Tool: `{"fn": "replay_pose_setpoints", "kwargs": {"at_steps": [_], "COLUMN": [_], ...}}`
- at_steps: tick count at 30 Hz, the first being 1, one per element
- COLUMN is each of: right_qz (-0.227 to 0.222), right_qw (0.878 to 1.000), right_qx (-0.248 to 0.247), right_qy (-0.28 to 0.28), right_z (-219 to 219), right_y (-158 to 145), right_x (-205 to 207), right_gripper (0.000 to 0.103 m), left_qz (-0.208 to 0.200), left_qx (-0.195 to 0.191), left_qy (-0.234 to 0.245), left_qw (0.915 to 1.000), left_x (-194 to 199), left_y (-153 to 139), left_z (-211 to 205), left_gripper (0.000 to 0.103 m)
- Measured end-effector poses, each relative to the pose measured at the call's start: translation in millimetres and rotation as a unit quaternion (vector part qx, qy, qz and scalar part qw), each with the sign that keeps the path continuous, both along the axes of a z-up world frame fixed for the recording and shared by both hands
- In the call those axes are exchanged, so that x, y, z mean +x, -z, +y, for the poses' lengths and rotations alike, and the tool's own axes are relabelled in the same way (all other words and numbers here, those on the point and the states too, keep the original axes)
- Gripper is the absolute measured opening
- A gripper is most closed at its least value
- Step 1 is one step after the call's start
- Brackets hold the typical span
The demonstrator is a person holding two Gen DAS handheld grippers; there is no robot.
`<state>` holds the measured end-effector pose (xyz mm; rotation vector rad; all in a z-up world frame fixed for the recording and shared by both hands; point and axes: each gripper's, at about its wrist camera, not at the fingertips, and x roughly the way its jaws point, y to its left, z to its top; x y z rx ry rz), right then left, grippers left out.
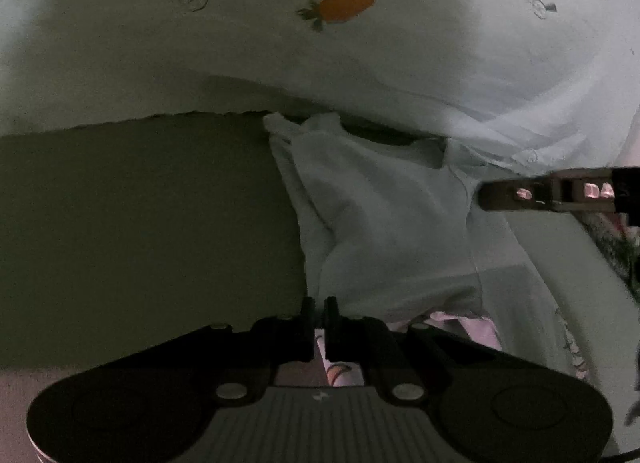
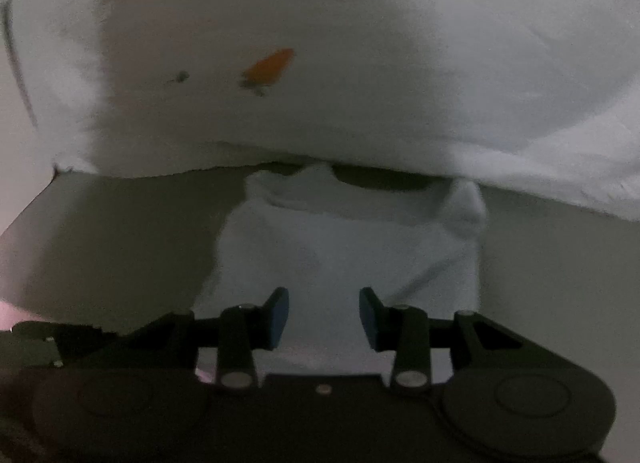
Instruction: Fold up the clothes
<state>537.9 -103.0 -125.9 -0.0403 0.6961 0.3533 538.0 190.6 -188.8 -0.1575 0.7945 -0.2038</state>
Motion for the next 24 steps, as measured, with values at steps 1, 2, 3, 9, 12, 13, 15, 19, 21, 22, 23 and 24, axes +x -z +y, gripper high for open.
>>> {"fn": "replay_pose_setpoints", "kwargs": {"at_steps": [1,2,3,9,12,13,15,19,21,22,23,24], "right_qz": [-0.002,-0.005,-0.008,-0.006,-0.01,-0.011,-0.008,0.039,0.06,0.059,0.055,0.048], "right_qw": [1.0,0.999,0.999,0.991,0.987,0.986,0.984,0.986,0.985,0.985,0.985,0.986], "right_qx": [-0.006,-0.012,-0.018,-0.072,-0.089,-0.097,-0.108,-0.019,-0.004,-0.022,-0.031,-0.026], "right_qy": [-0.015,-0.03,-0.047,-0.11,-0.135,-0.139,-0.142,-0.163,-0.16,-0.159,-0.158,-0.158], "right_z": [9.6,19.0,28.3,82.9,101.3,106.0,112.4,102.3,101.7,104.2,104.5,102.0], "right_y": [-0.1,0.1,0.6,18.2,31.4,35.5,41.4,35.6,39.2,42.2,42.6,39.4], "right_x": [3.3,6.4,9.0,26.6,28.2,28.5,30.5,37.3,38.5,36.5,33.5,29.2], "right_gripper": [0.04,0.04,0.04,0.052,0.039,0.016,0.006,0.0,0.002,0.002,0.003,0.004], "left_qz": [0.003,0.006,0.011,0.024,0.028,0.029,0.029,0.03,0.033,0.035,0.036,0.038], "left_qx": [-0.009,-0.02,-0.032,-0.067,-0.082,-0.087,-0.091,-0.103,-0.115,-0.119,-0.119,-0.117], "left_qy": [-0.007,-0.014,-0.023,-0.053,-0.076,-0.084,-0.097,-0.107,-0.113,-0.115,-0.116,-0.115], "left_qw": [0.9999,0.9997,0.9992,0.9961,0.9934,0.9922,0.9907,0.9884,0.9863,0.9856,0.9854,0.9857], "left_x": [-1.4,-2.1,-2.8,-11.8,-9.9,-8.9,-7.5,-4.8,-4.5,-4.3,-4.1,-3.8], "left_y": [-0.2,1.0,2.9,4.9,4.5,4.3,3.5,4.5,5.8,5.9,5.4,4.4], "left_z": [2.9,6.7,11.4,34.3,44.8,48.6,55.7,67.2,70.5,71.2,70.7,69.4], "left_gripper": [0.005,0.005,0.005,0.004,0.004,0.004,0.004,0.005,0.005,0.006,0.007,0.011]}}
